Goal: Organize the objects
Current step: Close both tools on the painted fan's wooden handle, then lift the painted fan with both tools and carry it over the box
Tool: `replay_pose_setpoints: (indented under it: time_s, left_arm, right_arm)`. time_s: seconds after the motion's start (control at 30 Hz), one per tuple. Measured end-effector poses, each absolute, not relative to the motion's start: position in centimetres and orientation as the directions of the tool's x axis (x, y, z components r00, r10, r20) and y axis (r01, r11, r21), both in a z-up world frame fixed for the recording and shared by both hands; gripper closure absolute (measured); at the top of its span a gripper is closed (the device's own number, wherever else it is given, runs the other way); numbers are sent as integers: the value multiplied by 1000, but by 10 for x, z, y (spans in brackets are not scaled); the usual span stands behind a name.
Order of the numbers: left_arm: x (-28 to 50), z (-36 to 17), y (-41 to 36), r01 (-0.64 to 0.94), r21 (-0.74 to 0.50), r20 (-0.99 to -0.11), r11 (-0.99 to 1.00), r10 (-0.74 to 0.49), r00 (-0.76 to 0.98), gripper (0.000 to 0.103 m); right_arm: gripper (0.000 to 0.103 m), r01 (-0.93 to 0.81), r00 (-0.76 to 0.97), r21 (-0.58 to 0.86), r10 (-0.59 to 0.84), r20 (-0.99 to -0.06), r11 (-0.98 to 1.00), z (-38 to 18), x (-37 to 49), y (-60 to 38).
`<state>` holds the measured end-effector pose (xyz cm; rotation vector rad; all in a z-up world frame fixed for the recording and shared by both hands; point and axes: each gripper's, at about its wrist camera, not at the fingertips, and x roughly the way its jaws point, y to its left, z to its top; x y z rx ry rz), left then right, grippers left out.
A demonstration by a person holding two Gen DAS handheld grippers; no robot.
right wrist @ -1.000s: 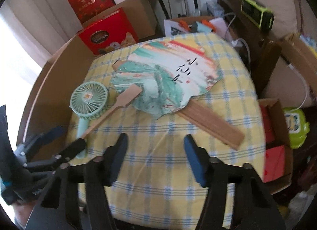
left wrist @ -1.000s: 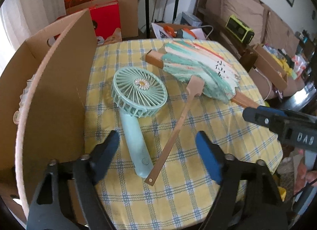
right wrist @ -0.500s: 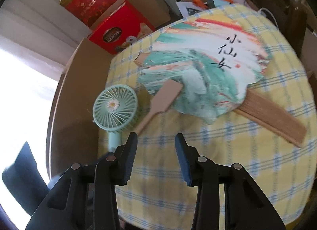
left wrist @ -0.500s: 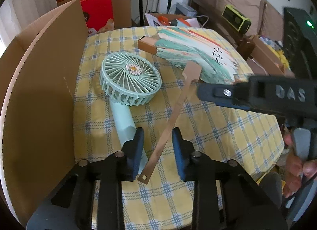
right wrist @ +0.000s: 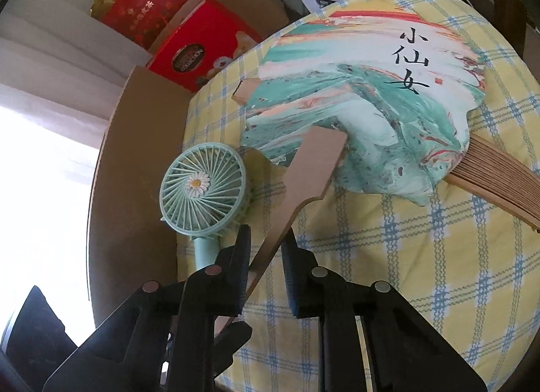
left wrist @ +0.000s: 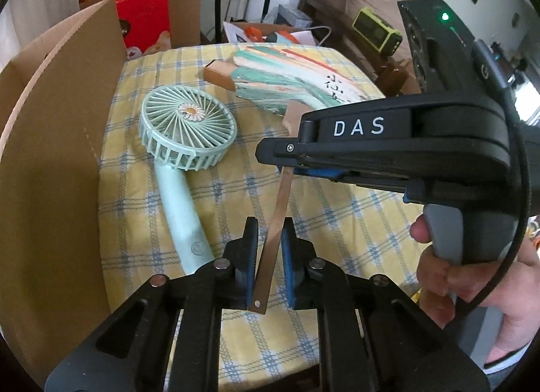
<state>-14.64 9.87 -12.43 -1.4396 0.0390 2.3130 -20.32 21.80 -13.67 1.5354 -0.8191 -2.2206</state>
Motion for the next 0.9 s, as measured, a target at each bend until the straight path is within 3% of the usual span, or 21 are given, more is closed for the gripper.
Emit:
replay_pose_setpoints:
  time_s: [0.5,0.9]
  left_arm:
    - [-126,-69,91,-402,-286,-769,-870,459,-444,96]
    - [-119,-10,34,-364,-288,-695,-886,455,-557,96]
  right_arm:
    - [87,67,-493,562,-518,-699,-824,-70,-180,210]
    - [87,244,-511,525,-568,-645,-815,1,-185,138]
